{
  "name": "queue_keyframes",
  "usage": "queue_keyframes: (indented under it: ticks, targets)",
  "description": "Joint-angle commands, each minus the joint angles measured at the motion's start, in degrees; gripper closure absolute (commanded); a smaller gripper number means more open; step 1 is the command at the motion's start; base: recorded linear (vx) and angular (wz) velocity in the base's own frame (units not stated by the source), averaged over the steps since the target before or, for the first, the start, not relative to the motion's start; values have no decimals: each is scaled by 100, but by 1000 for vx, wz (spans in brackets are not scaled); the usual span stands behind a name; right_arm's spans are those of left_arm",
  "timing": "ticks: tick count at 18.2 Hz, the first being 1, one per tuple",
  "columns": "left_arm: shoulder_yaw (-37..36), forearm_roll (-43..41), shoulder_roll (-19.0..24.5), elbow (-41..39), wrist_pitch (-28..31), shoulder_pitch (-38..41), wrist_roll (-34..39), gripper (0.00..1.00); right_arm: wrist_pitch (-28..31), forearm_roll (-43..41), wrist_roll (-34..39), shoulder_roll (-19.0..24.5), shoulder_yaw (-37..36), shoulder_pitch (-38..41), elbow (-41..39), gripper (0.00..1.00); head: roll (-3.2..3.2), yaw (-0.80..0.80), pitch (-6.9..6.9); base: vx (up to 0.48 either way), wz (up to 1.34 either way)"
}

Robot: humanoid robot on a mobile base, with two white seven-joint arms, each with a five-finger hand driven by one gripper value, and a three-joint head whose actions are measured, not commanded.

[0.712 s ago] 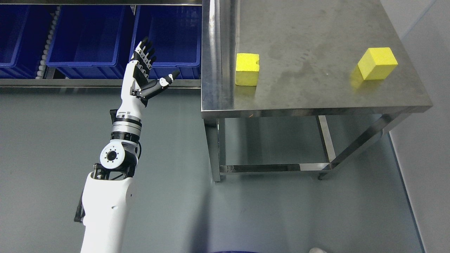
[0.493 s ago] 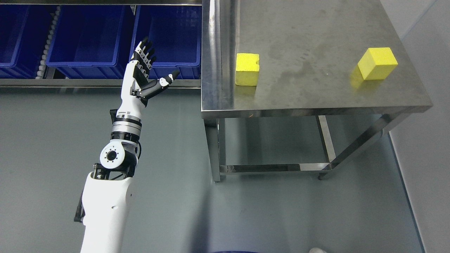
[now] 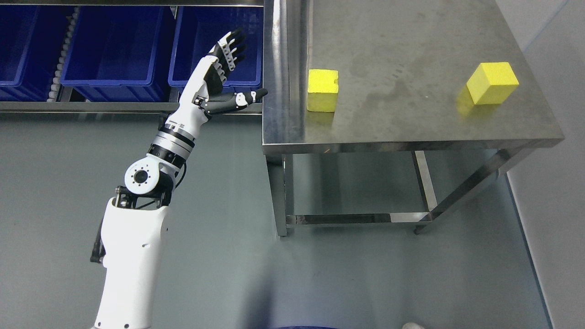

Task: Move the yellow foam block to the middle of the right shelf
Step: 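Reach the left hand toward the yellow foam cube nearer the robot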

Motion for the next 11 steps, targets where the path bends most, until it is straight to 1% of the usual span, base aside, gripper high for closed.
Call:
queue_keyframes:
  ticks: [1, 3, 7, 11]
  targets:
    - [-523, -857, 192, 871, 14, -755, -731, 0, -4, 18, 2, -100, -70, 131, -100, 0, 0, 0, 0, 6, 35]
    - [-822, -998, 140, 1327, 14, -949, -952, 0, -4, 18, 2, -100, -70, 140, -100, 0, 0, 0, 0, 16, 69]
    - [-1236, -1008, -27, 1996, 6, -1326, -962, 0, -4, 18, 2, -100, -70, 131, -100, 0, 0, 0, 0, 27, 139]
    - [-1473, -999, -33, 2314, 6, -1485, -1075, 0, -4, 18, 2, -100, -70, 131, -100, 0, 0, 0, 0, 43, 193]
